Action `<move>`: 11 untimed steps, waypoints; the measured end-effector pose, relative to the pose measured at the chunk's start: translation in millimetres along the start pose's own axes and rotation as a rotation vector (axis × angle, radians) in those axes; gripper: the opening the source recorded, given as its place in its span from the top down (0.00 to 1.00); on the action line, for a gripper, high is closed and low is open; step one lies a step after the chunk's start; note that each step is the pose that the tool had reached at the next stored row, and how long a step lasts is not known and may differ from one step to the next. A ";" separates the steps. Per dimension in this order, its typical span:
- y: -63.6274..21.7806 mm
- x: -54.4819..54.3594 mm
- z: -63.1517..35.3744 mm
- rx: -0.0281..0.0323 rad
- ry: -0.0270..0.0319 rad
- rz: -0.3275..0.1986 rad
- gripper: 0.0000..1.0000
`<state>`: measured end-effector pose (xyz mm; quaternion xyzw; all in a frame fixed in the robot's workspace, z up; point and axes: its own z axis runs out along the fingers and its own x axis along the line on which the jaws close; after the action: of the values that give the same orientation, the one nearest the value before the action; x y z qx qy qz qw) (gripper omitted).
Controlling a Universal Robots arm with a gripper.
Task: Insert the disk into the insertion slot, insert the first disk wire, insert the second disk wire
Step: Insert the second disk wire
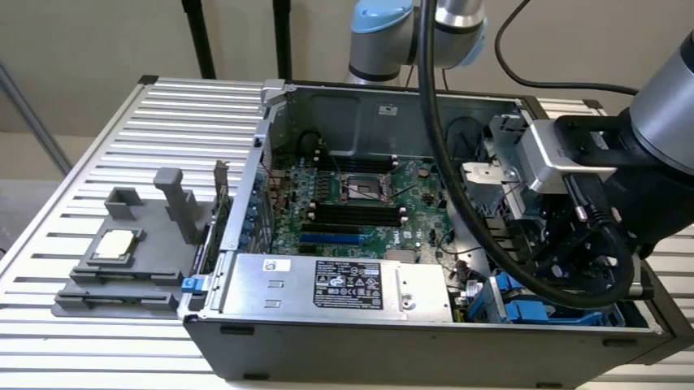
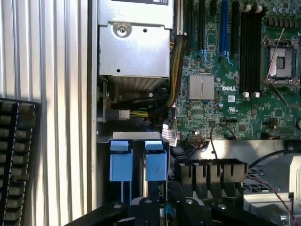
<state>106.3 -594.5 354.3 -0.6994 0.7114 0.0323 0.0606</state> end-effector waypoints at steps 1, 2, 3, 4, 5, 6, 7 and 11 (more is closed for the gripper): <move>-0.1 0.0 -0.1 0.0000 -0.0004 0.000 0.75; 0.0 0.0 -0.1 0.0000 -0.0005 0.000 0.75; -0.1 -0.1 -0.1 0.0001 -0.0005 0.000 0.75; -0.1 -0.1 -0.2 0.0001 -0.0006 0.000 0.75; 0.0 -0.1 -0.3 0.0001 -0.0004 0.000 0.75; -0.1 -0.1 -0.4 0.0001 -0.0004 0.000 0.75; -0.1 -0.1 -0.4 0.0000 -0.0005 0.000 0.75; -0.1 -0.1 -0.5 0.0000 -0.0005 0.000 0.75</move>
<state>106.4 -594.4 354.8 -0.6995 0.7113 0.0325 0.0607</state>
